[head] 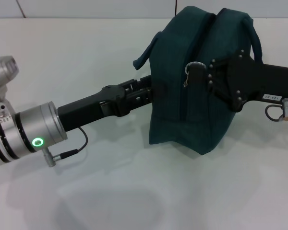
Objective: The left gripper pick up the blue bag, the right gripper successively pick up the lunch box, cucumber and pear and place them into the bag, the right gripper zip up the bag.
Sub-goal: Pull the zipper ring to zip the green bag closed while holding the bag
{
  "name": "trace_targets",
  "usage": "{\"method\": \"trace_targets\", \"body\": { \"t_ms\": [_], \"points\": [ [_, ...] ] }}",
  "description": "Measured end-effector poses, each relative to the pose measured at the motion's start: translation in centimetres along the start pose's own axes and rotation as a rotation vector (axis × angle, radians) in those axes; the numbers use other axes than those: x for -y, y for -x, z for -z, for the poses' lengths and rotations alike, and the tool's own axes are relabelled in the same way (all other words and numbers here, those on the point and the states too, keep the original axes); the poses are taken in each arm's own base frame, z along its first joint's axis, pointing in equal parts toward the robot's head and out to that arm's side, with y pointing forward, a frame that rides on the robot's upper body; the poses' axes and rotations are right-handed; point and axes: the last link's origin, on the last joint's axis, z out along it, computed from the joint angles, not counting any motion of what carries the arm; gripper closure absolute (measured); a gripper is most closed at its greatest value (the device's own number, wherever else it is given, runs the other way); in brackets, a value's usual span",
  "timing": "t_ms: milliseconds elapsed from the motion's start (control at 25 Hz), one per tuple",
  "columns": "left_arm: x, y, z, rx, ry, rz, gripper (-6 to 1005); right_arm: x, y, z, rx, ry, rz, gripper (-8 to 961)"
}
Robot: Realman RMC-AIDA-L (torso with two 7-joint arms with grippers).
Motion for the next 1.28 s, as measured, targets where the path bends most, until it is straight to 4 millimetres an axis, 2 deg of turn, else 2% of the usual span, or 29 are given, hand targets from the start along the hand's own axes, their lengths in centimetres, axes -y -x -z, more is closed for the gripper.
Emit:
{"method": "trace_targets", "body": {
  "t_ms": [320,520,640,840,1280],
  "points": [
    [0.3,0.2,-0.04,0.011,-0.022,-0.024,369,0.02,0.0,0.04,-0.001,-0.001,0.0,949],
    [0.27,0.29,-0.08,0.015,-0.02,-0.029,554,0.15,-0.07,0.04,-0.006,-0.01,0.0,949],
    [0.19,0.32,-0.09,0.016,-0.015,-0.04,791,0.16,-0.07,0.05,-0.006,-0.011,0.0,949],
    [0.11,0.37,-0.08,0.014,-0.011,-0.052,892,0.2,-0.03,0.05,-0.003,-0.013,0.0,949],
    [-0.07,0.81,-0.14,0.033,0.004,-0.09,929,0.6,0.47,-0.4,0.007,-0.011,0.011,949]
  ]
}}
